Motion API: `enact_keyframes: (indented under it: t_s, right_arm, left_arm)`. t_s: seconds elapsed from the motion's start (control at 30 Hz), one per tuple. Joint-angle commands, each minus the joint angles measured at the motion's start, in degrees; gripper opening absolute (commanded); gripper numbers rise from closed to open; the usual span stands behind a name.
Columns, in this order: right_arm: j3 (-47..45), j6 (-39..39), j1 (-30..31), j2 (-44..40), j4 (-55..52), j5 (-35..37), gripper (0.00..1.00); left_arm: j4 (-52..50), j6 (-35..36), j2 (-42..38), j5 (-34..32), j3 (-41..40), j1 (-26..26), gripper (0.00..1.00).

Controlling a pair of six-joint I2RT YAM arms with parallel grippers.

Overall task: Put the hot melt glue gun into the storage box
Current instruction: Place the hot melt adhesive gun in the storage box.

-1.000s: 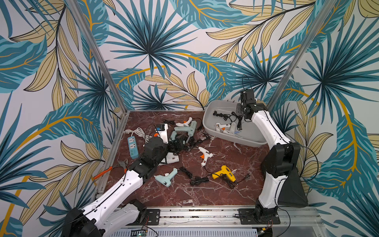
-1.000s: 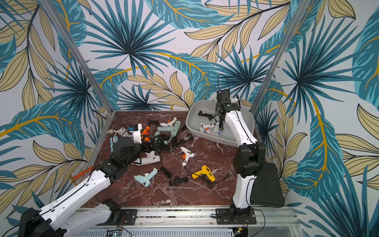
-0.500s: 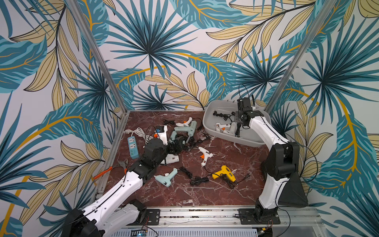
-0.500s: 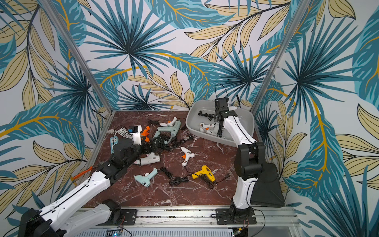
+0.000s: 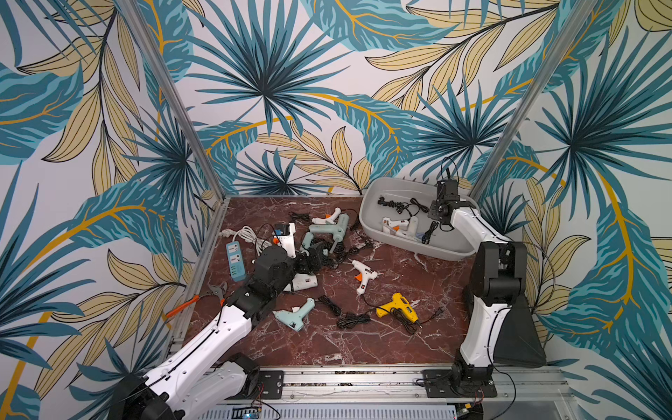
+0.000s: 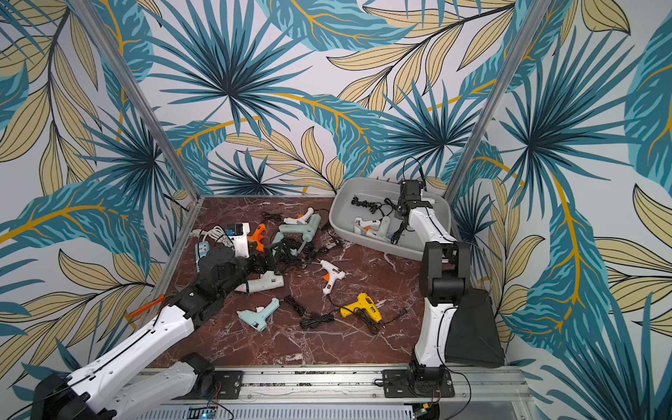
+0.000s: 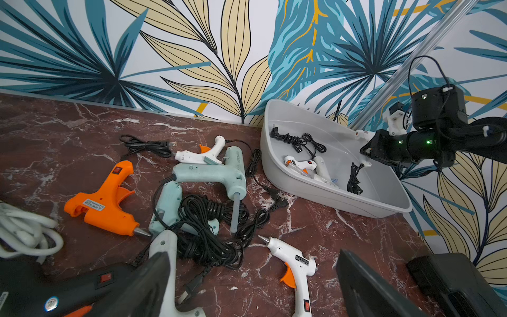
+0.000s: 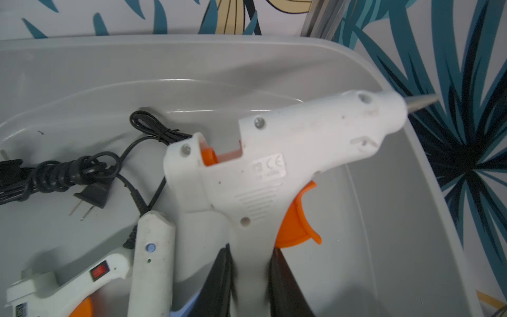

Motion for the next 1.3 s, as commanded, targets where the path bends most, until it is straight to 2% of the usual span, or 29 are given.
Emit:
enact_keyframes:
  t_s: [0.0, 0.23, 0.37, 0.47, 0.63, 0.97, 1.27]
  right_arm:
    - [2.55, 1.88, -2.07, 2.7, -2.01, -4.28, 0.0]
    - [10.3, 2.04, -3.75, 9.83, -9.03, -7.27, 0.09]
    - [13.64, 2.27, -4.42, 12.97, -11.76, -9.33, 0.23]
    - [15.38, 2.62, -4.75, 14.73, -13.22, -10.95, 0.39]
    - [16.11, 2.49, -4.84, 15.34, -14.01, -11.18, 0.44]
    - [10.62, 2.18, -4.48, 7.24, -12.63, -12.86, 0.47]
    - [-7.57, 2.21, 0.07, -7.95, -5.15, -11.61, 0.54]
  left_arm:
    - [0.09, 0.03, -0.47, 0.11, -0.54, 0.41, 1.0]
    - [0.1, -0.24, -0.1, 0.16, -0.33, 0.5, 1.0]
    - [-0.14, -0.06, -0.22, -0.28, -0.24, 0.5, 1.0]
    - [-0.41, 0.17, -0.23, -0.44, -0.07, 0.47, 1.0]
    - [-0.65, 0.38, -0.3, -0.98, -0.07, 0.57, 1.0]
    - [-0.22, 0.07, -0.36, -1.43, -0.83, 0.62, 1.0]
    - [0.59, -0.68, -0.75, -2.72, -2.34, 0.82, 1.0]
